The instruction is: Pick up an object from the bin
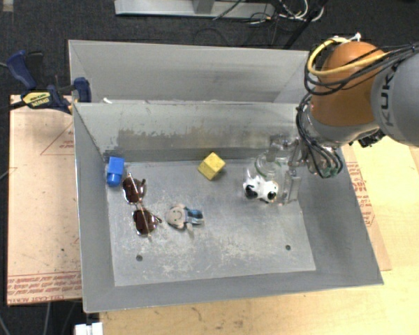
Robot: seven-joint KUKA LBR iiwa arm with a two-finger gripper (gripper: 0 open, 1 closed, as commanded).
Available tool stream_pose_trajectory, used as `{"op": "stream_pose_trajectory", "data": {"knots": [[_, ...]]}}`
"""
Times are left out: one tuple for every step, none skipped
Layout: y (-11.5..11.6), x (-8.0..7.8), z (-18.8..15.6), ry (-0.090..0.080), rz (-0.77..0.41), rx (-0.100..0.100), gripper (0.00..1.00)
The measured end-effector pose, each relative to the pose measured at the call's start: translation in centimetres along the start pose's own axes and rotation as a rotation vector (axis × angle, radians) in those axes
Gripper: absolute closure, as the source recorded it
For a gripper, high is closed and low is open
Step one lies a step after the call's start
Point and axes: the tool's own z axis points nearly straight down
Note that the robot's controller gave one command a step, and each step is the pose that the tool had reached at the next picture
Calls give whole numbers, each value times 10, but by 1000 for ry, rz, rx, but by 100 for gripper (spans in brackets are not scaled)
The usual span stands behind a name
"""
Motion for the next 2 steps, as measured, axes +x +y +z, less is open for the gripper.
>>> {"op": "stream_pose_trajectory", "data": {"knots": [[-1,-13,66,-18,109,0,0],[-5,-22,81,-45,119,8,100]]}}
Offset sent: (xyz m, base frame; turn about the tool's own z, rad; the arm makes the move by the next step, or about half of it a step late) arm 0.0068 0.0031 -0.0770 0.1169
